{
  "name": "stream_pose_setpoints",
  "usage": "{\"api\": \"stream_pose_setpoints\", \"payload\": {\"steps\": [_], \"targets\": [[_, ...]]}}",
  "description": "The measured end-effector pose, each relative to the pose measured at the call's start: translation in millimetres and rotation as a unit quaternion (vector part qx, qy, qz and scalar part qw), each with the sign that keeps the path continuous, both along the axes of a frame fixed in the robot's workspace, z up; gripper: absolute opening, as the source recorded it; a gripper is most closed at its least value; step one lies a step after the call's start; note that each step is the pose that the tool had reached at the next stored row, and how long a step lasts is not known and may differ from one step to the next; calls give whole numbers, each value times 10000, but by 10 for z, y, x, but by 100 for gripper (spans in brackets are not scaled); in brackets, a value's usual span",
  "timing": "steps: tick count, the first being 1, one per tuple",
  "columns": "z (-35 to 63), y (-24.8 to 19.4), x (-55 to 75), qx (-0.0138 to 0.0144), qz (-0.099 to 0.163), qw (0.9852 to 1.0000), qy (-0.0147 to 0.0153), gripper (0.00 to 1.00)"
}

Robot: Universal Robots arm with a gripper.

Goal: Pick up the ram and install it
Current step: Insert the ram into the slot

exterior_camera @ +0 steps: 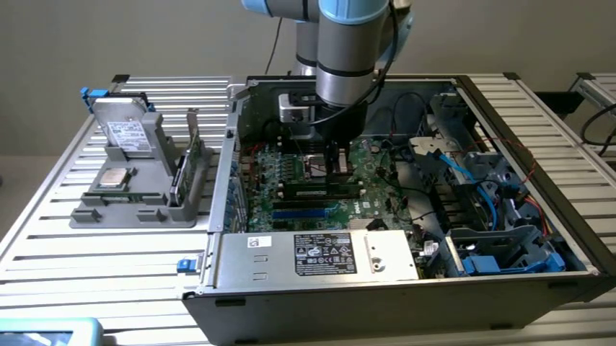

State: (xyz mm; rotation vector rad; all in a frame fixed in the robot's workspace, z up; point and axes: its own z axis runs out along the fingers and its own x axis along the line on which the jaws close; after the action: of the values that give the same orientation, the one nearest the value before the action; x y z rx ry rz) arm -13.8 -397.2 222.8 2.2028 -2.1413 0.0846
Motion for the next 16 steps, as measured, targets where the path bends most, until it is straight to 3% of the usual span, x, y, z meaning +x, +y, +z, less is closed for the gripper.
{"api": "stream_pose_setpoints", "payload": {"steps": [1, 7, 16], "targets": [[4, 0, 0, 0, -1, 10000, 0, 22], [73, 0, 88, -10, 0, 10000, 0, 22], [198, -1, 333, -10, 0, 10000, 9, 22]]}}
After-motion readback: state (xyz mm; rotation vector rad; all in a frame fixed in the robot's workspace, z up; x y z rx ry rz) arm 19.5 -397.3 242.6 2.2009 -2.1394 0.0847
